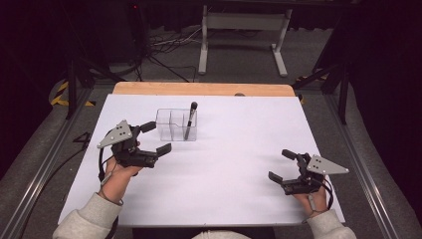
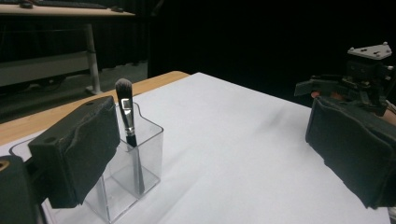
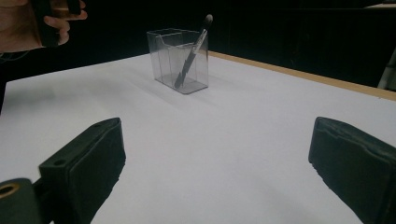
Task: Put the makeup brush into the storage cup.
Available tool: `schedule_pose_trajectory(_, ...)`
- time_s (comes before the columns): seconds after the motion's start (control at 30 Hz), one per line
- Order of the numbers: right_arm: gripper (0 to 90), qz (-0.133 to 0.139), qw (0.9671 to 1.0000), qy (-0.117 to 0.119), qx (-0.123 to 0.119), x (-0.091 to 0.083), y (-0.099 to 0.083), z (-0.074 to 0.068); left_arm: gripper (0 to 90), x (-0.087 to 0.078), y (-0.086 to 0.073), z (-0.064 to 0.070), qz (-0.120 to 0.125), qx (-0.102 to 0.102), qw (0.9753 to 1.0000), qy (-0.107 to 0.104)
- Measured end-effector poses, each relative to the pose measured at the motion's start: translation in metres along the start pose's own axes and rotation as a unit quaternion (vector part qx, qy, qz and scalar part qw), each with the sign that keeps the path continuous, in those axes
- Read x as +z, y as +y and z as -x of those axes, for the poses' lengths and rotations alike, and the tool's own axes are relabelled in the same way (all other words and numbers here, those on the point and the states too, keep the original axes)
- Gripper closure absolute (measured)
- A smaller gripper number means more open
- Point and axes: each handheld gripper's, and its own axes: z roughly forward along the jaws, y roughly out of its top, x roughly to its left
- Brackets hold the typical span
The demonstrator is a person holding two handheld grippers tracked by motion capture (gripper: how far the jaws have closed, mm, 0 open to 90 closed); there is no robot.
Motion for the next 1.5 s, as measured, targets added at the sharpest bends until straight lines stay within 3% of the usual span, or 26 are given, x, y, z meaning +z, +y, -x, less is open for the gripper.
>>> schedule_pose_trajectory(0.37,2.5,0.006,1.0000,0.007,0.000,-0.002,-0.001,-0.001,3.4,-0.012,-0.017,0.004,-0.004,-0.001,0.9998,-0.021)
schedule_pose_trajectory(0.6,1.5,0.006,0.9999,0.012,-0.002,-0.002,0.000,-0.001,3.3,-0.020,-0.028,0.005,-0.009,-0.008,0.9997,-0.021)
schedule_pose_trajectory(1.03,1.3,0.008,0.9999,0.013,-0.007,-0.002,-0.001,-0.002,3.2,-0.021,-0.051,0.011,-0.023,-0.004,0.9990,-0.039)
schedule_pose_trajectory(1.27,1.4,0.007,0.9999,0.014,-0.007,-0.001,-0.001,-0.002,3.2,-0.022,-0.061,0.014,-0.028,-0.001,0.9988,-0.040)
schedule_pose_trajectory(1.5,1.3,0.002,0.9999,0.014,-0.006,0.000,-0.003,-0.004,3.2,-0.023,-0.075,0.012,-0.029,-0.013,0.9989,-0.034)
